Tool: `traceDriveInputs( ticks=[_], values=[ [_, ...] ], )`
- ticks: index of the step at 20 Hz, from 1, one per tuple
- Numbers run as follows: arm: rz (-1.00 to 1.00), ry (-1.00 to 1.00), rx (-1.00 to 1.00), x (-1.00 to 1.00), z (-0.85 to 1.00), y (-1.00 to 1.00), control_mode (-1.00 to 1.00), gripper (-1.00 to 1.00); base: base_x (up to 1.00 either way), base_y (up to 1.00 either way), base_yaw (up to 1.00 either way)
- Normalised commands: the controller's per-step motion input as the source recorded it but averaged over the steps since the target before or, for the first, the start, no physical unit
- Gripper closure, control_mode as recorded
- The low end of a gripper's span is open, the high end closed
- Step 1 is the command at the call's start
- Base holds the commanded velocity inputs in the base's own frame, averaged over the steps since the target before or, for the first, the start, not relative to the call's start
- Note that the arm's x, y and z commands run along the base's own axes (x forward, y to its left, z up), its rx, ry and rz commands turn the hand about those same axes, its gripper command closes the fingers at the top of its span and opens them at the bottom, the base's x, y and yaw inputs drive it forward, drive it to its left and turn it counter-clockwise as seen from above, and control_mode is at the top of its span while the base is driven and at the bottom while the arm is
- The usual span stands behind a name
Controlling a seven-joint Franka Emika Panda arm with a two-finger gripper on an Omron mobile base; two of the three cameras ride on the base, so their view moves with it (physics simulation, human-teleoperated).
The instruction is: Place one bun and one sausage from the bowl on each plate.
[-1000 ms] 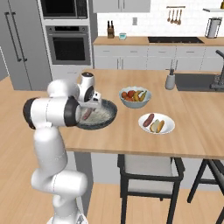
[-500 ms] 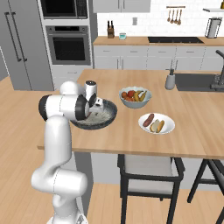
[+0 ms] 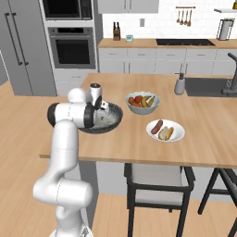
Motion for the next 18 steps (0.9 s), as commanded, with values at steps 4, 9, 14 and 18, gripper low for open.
traceDriveInputs(
  ticks=[4,9,14,18],
  values=[
    [-0.20,0.00,0.02,-0.24,-0.82,0.01,-1.00,1.00,0.00,0.00,0.00],
    [-0.21,0.00,0.05,-0.37,-0.73,-0.04,-1.00,1.00,0.00,0.00,0.00],
    [-0.32,-0.09,0.10,-0.93,-0.44,-0.29,-1.00,1.00,0.00,0.00,0.00],
    [-0.33,-0.02,0.06,-0.85,-0.35,-0.21,-1.00,1.00,0.00,0.00,0.00]
  ],
)
